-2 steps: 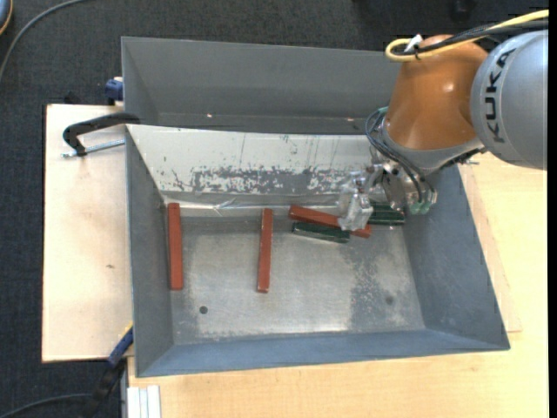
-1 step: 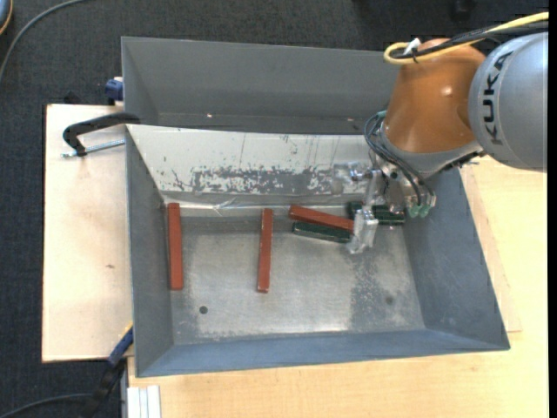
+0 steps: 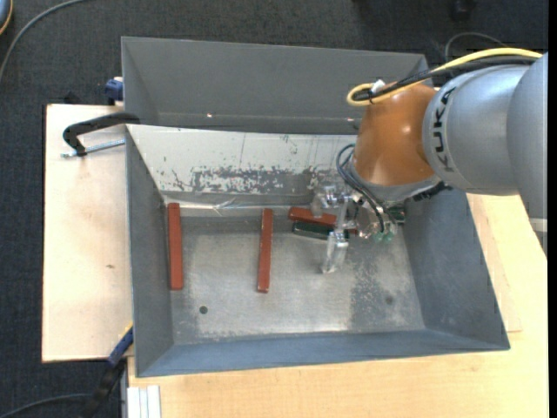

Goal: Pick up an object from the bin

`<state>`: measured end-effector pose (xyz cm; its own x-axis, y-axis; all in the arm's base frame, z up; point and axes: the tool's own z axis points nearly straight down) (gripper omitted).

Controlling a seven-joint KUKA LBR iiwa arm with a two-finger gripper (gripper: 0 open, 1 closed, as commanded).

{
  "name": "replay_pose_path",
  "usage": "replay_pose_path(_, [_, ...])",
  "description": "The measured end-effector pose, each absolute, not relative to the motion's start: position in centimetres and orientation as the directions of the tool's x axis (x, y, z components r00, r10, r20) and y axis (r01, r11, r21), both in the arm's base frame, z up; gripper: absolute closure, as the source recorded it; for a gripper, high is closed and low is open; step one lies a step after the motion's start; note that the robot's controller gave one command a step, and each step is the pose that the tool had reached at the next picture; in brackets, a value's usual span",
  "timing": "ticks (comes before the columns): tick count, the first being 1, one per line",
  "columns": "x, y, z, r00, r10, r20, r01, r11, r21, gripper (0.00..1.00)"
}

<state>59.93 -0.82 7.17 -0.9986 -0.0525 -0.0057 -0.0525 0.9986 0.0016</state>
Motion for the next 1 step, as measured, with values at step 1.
replay_pose_path(1, [60.44,-0.84,7.8,-0.998,-0.051,-0.023,-0.051,0.999,0.001,1.0])
